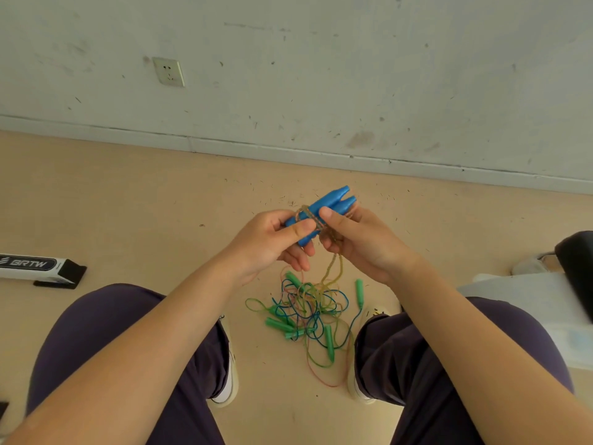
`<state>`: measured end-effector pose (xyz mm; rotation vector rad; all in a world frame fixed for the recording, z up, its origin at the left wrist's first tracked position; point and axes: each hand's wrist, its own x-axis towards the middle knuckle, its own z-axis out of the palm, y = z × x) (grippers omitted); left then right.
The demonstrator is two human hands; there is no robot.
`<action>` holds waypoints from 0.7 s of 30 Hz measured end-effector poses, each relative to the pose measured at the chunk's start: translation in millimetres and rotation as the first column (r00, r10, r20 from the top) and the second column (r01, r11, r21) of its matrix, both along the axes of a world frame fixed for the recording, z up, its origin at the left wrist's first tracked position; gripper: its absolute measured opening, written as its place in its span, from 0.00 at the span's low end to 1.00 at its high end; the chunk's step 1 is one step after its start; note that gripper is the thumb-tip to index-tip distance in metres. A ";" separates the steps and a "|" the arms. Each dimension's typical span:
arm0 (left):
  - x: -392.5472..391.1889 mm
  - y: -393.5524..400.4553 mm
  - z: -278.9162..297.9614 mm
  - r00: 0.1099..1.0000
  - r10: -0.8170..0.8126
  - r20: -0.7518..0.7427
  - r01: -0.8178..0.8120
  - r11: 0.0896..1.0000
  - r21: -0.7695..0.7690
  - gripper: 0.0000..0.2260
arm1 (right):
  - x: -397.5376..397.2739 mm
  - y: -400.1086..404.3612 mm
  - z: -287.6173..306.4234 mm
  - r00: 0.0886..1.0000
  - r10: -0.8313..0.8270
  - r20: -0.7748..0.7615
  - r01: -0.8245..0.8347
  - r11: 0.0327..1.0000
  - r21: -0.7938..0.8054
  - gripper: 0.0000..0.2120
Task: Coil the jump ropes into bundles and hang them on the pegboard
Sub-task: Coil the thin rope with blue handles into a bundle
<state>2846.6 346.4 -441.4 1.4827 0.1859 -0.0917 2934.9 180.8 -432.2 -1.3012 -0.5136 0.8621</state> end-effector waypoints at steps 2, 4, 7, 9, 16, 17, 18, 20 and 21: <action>0.5 -2.7 -2.0 0.999 0.054 0.005 -0.054 0.998 -0.021 0.15 | -1.7 2.9 -0.2 1.000 -0.013 0.004 0.013 1.000 0.027 0.09; 0.9 -5.0 -4.6 0.995 0.097 0.004 -0.097 0.995 -0.018 0.13 | -2.7 5.4 -1.5 0.998 -0.053 0.013 0.053 0.998 0.021 0.11; 2.1 -7.3 -6.4 0.991 0.134 -0.007 -0.134 0.990 0.035 0.11 | -2.3 7.0 -3.2 0.991 -0.096 0.088 0.101 0.993 -0.057 0.12; 2.8 -5.4 -4.9 0.993 0.114 -0.028 -0.111 0.989 0.096 0.11 | 0.9 4.6 -2.4 0.990 -0.089 0.113 0.101 0.990 -0.101 0.10; -0.3 2.4 1.1 0.993 -0.053 -0.101 0.063 0.993 0.100 0.14 | 2.6 -1.8 2.2 0.986 -0.065 0.152 0.084 0.989 -0.126 0.20; -0.9 1.7 2.2 0.995 -0.050 -0.092 0.055 0.997 0.050 0.16 | 2.0 -1.1 3.2 0.990 -0.064 0.127 0.077 0.992 -0.099 0.19; -1.4 0.8 3.4 0.995 -0.046 -0.086 0.046 0.999 -0.001 0.17 | 1.6 -0.3 3.9 0.992 -0.061 0.110 0.070 0.994 -0.079 0.18; -2.6 -0.4 5.4 0.996 -0.039 -0.081 0.032 0.996 -0.086 0.18 | 1.0 1.2 4.4 0.994 -0.056 0.092 0.062 0.996 -0.061 0.18; -3.1 -0.6 5.9 0.996 -0.037 -0.081 0.027 0.993 -0.114 0.19 | 0.6 1.7 4.0 0.995 -0.056 0.086 0.061 0.996 -0.058 0.19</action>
